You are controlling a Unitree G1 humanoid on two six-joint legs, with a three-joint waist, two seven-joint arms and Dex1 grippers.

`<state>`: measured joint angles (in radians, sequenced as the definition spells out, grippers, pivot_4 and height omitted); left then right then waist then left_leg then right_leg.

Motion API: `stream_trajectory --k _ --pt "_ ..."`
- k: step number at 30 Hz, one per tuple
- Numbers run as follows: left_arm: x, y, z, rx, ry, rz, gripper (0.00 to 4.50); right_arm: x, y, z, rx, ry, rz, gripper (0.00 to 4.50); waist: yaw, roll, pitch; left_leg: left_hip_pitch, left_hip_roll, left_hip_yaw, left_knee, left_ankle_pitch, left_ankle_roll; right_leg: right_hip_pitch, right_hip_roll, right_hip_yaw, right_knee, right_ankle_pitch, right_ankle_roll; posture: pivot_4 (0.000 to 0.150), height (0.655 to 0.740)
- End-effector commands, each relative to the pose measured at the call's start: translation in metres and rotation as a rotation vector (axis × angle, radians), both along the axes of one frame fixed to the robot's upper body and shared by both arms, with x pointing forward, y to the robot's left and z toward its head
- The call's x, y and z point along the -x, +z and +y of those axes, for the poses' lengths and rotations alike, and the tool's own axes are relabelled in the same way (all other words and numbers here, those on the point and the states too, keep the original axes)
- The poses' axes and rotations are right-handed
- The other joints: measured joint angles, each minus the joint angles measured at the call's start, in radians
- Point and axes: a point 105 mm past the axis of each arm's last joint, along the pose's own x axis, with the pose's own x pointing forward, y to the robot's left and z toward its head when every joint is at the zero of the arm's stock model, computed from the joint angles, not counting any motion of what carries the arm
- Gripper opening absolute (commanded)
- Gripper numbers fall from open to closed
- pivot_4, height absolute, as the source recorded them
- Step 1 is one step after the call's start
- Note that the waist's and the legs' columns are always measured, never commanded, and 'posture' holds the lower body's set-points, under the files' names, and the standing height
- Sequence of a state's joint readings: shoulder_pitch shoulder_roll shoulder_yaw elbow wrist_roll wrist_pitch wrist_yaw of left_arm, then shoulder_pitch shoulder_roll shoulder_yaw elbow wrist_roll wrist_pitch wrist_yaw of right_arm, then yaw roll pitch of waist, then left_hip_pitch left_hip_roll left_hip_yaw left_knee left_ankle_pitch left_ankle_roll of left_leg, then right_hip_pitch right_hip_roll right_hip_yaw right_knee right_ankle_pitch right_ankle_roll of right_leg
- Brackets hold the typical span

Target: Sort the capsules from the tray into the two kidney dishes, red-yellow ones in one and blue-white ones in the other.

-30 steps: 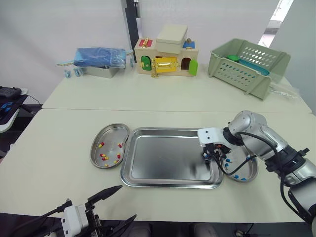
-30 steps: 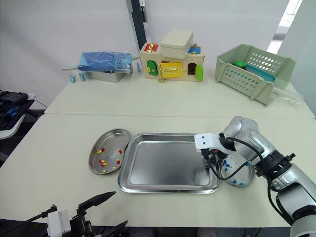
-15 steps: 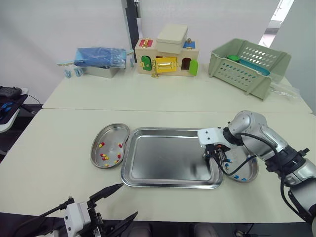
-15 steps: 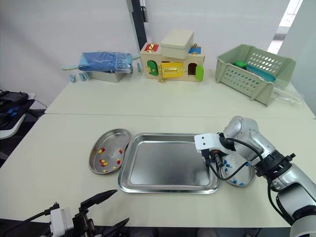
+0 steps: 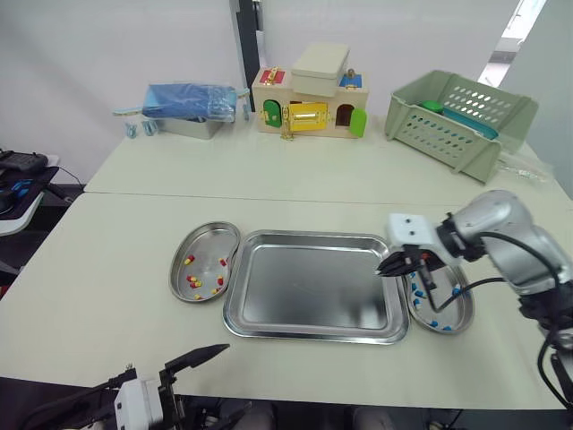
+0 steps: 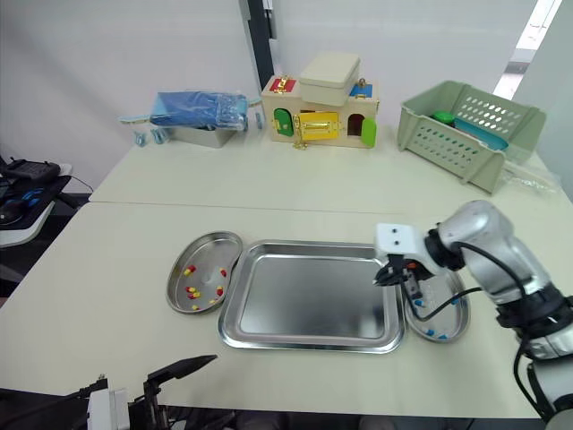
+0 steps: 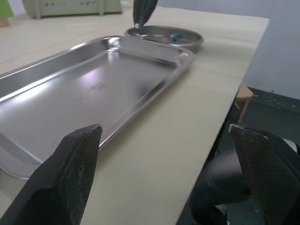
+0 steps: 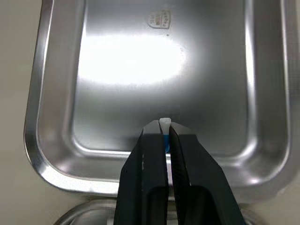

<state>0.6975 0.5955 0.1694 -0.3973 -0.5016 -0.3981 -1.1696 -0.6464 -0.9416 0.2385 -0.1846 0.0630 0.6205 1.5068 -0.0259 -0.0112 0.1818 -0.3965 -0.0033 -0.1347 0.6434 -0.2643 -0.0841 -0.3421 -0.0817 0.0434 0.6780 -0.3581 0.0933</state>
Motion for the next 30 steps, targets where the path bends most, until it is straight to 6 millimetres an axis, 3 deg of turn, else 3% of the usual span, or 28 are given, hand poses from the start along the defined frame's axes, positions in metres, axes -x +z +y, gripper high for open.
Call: stream_trajectory --k 1,6,11,21,24,27,29,30 --pt "0.004 0.004 -0.004 -0.007 -0.089 -0.037 4.5 0.009 0.016 -0.023 -0.011 -0.064 -0.051 0.03 -0.001 0.0 0.0 0.0 0.0 0.0 0.0 0.0 0.0 0.0 0.0 0.0 0.0 0.0 0.0 0.15 0.74" --pt "-0.003 0.003 -0.002 -0.018 -0.153 -0.05 4.5 0.018 0.002 -0.056 0.045 -0.172 -0.049 0.03 -0.009 0.001 0.0 0.001 0.0 0.001 0.0 0.0 0.0 0.0 0.0 0.0 0.001 0.0 0.0 0.15 0.74" --pt "-0.012 0.002 0.001 -0.015 -0.166 -0.054 4.5 0.022 -0.017 -0.057 0.043 -0.208 -0.022 0.03 -0.016 0.002 0.001 0.001 0.0 0.001 0.0 0.0 0.0 0.0 0.0 0.001 0.002 0.0 0.0 0.15 0.74" --pt "-0.02 0.005 0.008 -0.013 -0.108 -0.051 4.5 0.024 -0.019 -0.064 -0.006 -0.257 -0.014 2.69 -0.014 0.001 0.001 0.001 0.0 0.001 0.0 0.0 0.0 0.001 0.0 0.001 0.001 0.0 0.0 0.15 0.74" --pt "-0.029 0.017 0.016 -0.021 0.006 -0.037 4.5 0.024 -0.003 -0.069 -0.128 -0.279 -0.074 3.51 -0.01 0.0 0.001 0.001 0.0 0.0 0.0 0.0 0.0 0.001 0.0 0.001 0.001 0.0 0.0 0.15 0.74" --pt "-0.035 0.021 0.033 -0.066 0.118 -0.002 4.5 0.029 0.008 -0.081 -0.225 -0.301 -0.139 4.48 -0.006 -0.001 0.002 0.001 0.0 0.0 0.001 0.0 0.0 0.002 0.0 0.0 0.001 0.0 0.0 0.15 0.74" --pt "-0.04 0.022 0.054 -0.095 0.231 0.058 4.5 0.031 0.008 -0.098 -0.272 -0.368 -0.149 4.48 -0.006 -0.001 0.002 0.001 0.0 0.001 0.0 0.0 0.0 0.002 0.0 0.001 0.001 0.0 0.0 0.15 0.74" --pt "-0.047 0.024 0.076 -0.12 0.344 0.105 4.5 0.033 0.007 -0.112 -0.294 -0.43 -0.145 4.48 -0.006 -0.002 0.003 0.002 0.0 0.0 0.0 0.0 0.0 0.003 0.0 0.0 0.001 0.0 0.0 0.15 0.74"
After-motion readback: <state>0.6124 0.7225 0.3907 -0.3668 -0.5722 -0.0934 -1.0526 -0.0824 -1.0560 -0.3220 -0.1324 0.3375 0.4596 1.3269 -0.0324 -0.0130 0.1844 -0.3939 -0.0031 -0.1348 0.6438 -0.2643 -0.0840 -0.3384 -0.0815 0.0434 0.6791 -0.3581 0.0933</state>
